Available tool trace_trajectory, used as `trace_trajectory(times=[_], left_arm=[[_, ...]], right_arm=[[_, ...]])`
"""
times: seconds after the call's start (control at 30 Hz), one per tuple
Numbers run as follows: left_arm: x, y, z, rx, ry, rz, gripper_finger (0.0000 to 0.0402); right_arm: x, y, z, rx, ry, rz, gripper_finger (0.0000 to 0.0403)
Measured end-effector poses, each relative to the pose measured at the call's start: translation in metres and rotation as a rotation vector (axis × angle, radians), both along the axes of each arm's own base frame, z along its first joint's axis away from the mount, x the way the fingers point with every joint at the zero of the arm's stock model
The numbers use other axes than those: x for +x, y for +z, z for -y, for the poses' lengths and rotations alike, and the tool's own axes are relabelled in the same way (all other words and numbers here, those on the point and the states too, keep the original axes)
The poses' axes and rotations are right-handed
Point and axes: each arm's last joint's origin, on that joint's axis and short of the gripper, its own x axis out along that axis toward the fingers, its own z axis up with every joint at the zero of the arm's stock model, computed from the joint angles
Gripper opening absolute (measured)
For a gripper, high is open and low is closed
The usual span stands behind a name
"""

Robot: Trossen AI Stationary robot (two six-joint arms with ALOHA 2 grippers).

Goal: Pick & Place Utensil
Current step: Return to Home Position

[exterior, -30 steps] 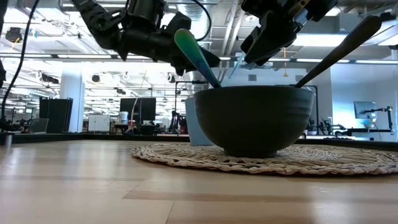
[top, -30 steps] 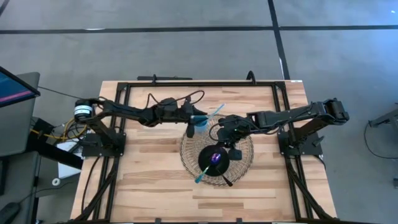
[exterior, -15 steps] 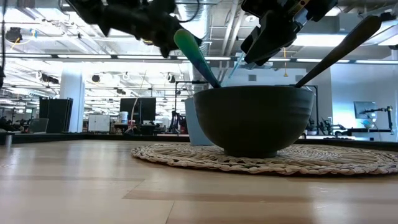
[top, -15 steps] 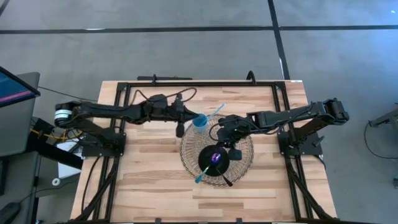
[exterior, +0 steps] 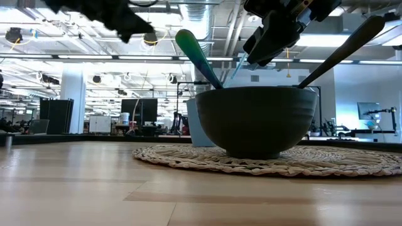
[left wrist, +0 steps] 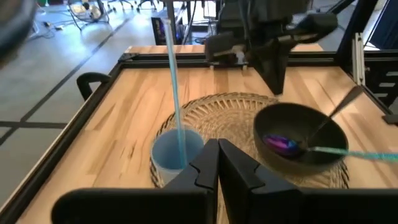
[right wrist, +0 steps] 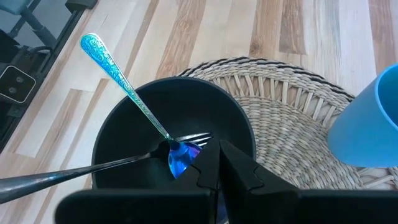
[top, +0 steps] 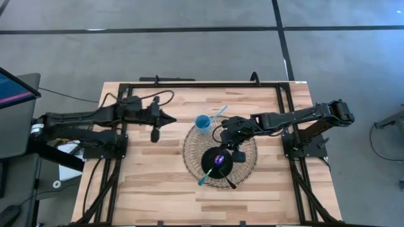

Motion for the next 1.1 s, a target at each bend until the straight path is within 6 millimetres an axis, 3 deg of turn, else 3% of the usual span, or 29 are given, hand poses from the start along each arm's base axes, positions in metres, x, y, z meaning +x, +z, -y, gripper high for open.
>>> trace_trajectory(times=[0.2, 0.4, 0.73, 1.1], left_arm=[[-0.032, -0.032, 0.003, 0.018, 0.073, 0.049, 0.001], [-0.05, -0.058, 0.004, 0.011, 0.133, 0.11, 0.001], [-0.066, -0.082, 0.007, 0.001, 0.132, 0.269, 0.001], [-0.066, -0.127, 0.007, -0.019, 0.132, 0.329, 0.001]], right_arm=[[0.0, 0.0, 0.0, 0.0, 0.001, 0.001, 0.0001], [0.0, 0.0, 0.0, 0.0, 0.0, 0.001, 0.0001], [0.003, 0.003, 0.0, 0.003, 0.0, 0.041, 0.0001], [0.004, 0.004, 0.0, 0.009, -0.004, 0.06, 0.0001]])
